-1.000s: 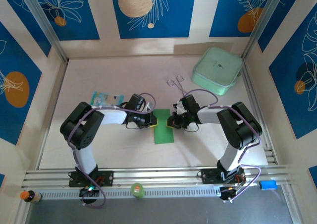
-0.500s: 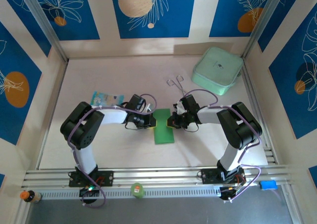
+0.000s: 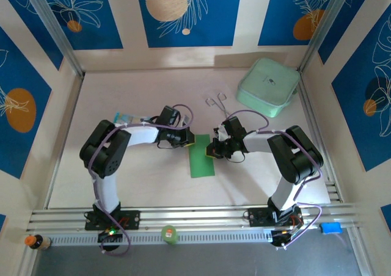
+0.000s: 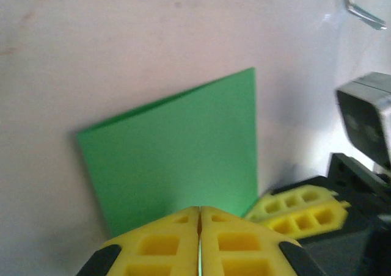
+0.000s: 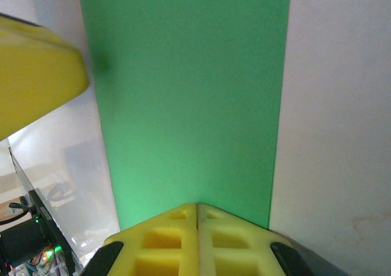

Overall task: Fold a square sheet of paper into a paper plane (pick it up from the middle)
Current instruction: First fold the square sheet of paper in half at the center of the table.

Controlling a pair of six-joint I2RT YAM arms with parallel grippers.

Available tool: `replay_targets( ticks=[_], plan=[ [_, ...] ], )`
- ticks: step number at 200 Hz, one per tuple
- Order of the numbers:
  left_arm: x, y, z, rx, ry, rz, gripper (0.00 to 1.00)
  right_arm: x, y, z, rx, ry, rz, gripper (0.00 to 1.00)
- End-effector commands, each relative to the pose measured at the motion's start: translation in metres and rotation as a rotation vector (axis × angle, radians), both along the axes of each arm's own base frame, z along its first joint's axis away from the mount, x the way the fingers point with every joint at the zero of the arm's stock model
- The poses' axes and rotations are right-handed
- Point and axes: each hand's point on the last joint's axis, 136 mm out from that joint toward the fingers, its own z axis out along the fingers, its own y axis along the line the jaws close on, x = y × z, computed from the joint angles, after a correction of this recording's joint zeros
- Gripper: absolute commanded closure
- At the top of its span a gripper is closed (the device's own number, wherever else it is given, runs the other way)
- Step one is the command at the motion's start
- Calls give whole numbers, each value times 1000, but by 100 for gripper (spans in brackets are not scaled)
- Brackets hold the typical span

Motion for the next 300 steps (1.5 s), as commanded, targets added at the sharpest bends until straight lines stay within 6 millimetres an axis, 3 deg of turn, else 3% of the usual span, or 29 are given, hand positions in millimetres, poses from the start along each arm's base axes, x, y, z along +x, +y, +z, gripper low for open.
replay_targets(
  ticks=[1, 31, 50, 70, 105, 138, 196, 253, 300],
  plan=[
    [3, 5, -15, 27, 32, 21, 90, -25, -26, -30, -132, 115, -31, 100],
    [-4, 12, -32, 66, 53, 17, 90, -18, -14, -11, -54, 81, -17, 98],
    [-9, 16, -39, 81, 66, 15, 90, -10, -4, 15, 14, 44, -17, 91],
    [-13, 19, -44, 88, 75, 13, 90, -6, -7, 40, 25, 11, -47, 81],
    [-18, 20, -46, 84, 90, 8, 90, -22, -33, 57, 13, 52, -163, 55],
    [-19, 19, -46, 72, 94, 9, 90, -47, -41, 58, 64, 140, -215, 47],
    [-18, 17, -47, 69, 100, 3, 90, -70, -26, 48, 109, 220, -149, 51],
    [-18, 16, -47, 69, 101, -1, 90, -73, -18, 32, 82, 259, -105, 52],
    [-18, 16, -46, 64, 106, -3, 90, -69, -10, 32, 105, 246, -85, 57]
  ],
)
